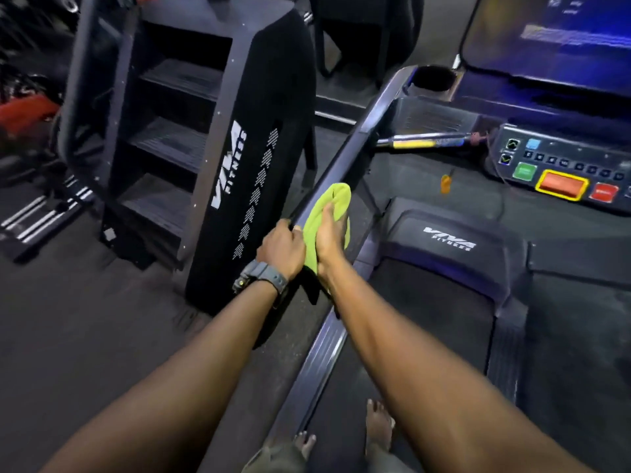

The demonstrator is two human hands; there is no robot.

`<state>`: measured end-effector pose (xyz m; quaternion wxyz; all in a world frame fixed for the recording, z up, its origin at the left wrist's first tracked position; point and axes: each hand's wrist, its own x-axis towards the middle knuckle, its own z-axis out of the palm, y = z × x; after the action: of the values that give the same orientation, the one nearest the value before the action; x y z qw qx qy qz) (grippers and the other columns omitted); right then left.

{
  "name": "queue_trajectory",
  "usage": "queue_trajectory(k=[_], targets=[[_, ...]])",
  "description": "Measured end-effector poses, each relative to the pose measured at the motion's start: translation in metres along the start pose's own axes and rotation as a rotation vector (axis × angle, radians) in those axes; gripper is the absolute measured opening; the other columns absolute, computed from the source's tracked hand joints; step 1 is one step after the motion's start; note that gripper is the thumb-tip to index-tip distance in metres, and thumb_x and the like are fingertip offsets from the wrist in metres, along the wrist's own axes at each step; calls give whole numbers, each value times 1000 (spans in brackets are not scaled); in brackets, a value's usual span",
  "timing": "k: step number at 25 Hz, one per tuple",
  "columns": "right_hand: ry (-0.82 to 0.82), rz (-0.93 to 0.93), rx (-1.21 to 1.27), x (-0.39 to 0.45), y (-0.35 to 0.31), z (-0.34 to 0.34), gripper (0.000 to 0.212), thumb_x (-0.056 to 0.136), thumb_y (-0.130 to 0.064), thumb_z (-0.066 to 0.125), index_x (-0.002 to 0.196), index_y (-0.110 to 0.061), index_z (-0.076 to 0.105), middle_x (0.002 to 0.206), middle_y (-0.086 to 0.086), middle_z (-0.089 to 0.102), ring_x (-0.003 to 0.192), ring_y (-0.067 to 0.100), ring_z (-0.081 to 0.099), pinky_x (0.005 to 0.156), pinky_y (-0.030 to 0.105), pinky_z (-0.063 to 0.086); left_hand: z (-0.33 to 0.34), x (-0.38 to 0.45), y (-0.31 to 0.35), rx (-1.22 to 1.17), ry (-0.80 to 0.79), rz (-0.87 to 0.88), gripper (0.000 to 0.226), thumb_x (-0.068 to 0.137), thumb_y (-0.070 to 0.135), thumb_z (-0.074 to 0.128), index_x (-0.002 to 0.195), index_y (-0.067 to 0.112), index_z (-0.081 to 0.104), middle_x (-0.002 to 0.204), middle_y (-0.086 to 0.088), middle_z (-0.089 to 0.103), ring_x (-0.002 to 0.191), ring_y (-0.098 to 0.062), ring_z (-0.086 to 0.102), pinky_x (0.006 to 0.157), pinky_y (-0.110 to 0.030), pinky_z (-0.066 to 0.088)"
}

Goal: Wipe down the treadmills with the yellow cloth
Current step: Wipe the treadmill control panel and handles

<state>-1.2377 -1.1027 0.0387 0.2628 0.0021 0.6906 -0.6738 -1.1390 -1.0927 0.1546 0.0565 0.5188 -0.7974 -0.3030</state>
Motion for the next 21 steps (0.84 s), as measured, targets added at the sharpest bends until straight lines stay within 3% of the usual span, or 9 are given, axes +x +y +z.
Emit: queue_trajectory(k=[4, 8, 11, 14, 16, 18, 21], targets=[[-186, 28, 207, -79, 49, 7, 77, 81, -85, 45, 145, -43, 37, 152, -7, 45, 136, 16, 47, 113, 47, 38, 9, 3, 3, 5, 4, 25, 47, 102, 40, 32, 143, 17, 41, 145, -10, 48, 129, -30, 48, 101, -37, 39], [-5, -76, -28, -18, -24, -3, 64, 100, -50, 41, 157, -27, 24, 163, 0, 25, 149, 18, 25, 121, 36, 20, 9, 0, -7, -39, -55, 17, 51, 102, 48, 28, 150, 29, 30, 156, 6, 32, 142, -15, 32, 113, -31, 24], [21, -46, -86, -13, -37, -4, 80, 90, -64, 37, 157, -23, 23, 163, -2, 24, 149, 18, 26, 121, 42, 21, 5, 7, -10, -202, -105, -45, 53, 100, 55, 30, 147, 32, 37, 152, 12, 37, 141, -11, 34, 114, -28, 22], [-107, 25, 3, -127, 9, -22, 97, 79, -82, 34, 157, -27, 19, 163, -5, 24, 147, 16, 28, 119, 43, 27, 5, 12, -15, -372, -145, -23, 72, 85, 71, 29, 145, 32, 41, 150, 14, 40, 139, -6, 35, 121, -35, 20], [-150, 61, 19, -177, 22, -14, 94, 80, -83, 34, 157, -34, 11, 164, -12, 16, 149, 11, 22, 120, 41, 25, 7, 13, -20, -345, -165, 33, 68, 91, 66, 29, 147, 28, 37, 152, 13, 37, 139, -3, 31, 121, -35, 17], [-57, -11, -19, -154, 23, -3, 90, 82, -79, 38, 156, -31, 21, 162, -8, 25, 148, 10, 25, 120, 42, 25, 9, 16, -22, -344, -184, 98, 58, 99, 52, 31, 147, 20, 38, 152, 7, 37, 139, -5, 32, 121, -34, 18], [131, 3, -2, -76, 2, -2, 90, 77, -73, 34, 150, -21, 39, 153, 2, 44, 141, 18, 40, 116, 43, 32, 7, 17, -22, -465, -180, 72, 61, 92, 58, 38, 137, 20, 52, 141, 5, 52, 132, -9, 46, 117, -38, 30]])
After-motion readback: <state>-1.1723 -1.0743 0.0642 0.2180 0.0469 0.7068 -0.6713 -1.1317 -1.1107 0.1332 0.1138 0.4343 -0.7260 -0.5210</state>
